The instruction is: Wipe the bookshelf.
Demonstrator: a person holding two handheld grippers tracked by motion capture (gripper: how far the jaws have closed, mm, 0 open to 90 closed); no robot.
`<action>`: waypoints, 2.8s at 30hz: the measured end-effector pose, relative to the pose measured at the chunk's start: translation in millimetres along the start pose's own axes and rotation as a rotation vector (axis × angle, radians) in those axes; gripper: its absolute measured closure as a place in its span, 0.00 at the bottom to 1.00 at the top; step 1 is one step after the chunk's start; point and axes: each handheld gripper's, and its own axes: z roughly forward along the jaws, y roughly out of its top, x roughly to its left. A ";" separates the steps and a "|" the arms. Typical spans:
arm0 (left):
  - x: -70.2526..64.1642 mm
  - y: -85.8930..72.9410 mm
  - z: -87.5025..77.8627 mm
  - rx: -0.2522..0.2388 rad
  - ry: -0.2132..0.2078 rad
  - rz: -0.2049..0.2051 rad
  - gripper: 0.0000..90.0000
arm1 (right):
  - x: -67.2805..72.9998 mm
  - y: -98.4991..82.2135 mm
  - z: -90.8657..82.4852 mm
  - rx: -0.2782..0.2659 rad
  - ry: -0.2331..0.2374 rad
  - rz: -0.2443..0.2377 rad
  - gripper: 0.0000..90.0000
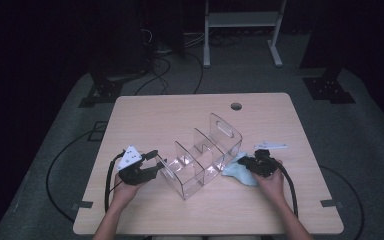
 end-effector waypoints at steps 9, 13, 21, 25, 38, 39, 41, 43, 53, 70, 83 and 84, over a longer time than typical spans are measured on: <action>-2.6 0.0 1.0 -0.002 0.009 -0.008 0.52 | 60.5 19.8 -44.2 -0.140 0.087 -0.150 0.94; -4.4 0.1 1.4 -0.001 0.005 -0.004 0.52 | 76.9 28.4 -46.4 -0.151 0.091 -0.192 0.94; -4.8 -0.4 1.3 -0.006 0.007 -0.007 0.52 | 74.7 16.0 -30.4 -0.111 0.086 -0.174 0.94; -5.0 -0.6 1.3 -0.008 0.008 -0.009 0.52 | 70.5 12.1 -23.3 -0.083 0.087 -0.158 0.94; -5.3 -0.8 1.3 -0.011 0.010 -0.009 0.52 | 67.0 -4.5 6.5 0.032 0.071 -0.162 0.94; -5.3 -0.8 1.3 -0.011 0.009 -0.010 0.52 | 67.2 -3.1 5.3 0.026 0.071 -0.162 0.94; -5.1 -0.8 1.5 -0.011 0.008 -0.010 0.52 | 69.1 1.6 -2.2 -0.006 0.070 -0.172 0.94; -5.1 -0.9 1.7 -0.012 0.008 -0.012 0.52 | 69.4 4.4 -6.5 -0.029 0.069 -0.171 0.94; -5.4 -0.7 1.9 -0.012 0.009 -0.010 0.52 | 61.9 -5.4 11.0 0.038 0.058 -0.150 0.94; -5.2 -0.4 2.9 -0.013 0.011 -0.010 0.52 | 60.3 2.7 3.1 -0.010 0.070 -0.142 0.94; -5.2 -0.3 2.9 -0.012 0.010 -0.011 0.52 | 58.2 3.5 3.2 -0.010 0.075 -0.124 0.94; -5.3 -0.3 2.8 -0.011 0.011 -0.011 0.52 | 56.9 1.4 6.4 -0.001 0.074 -0.121 0.94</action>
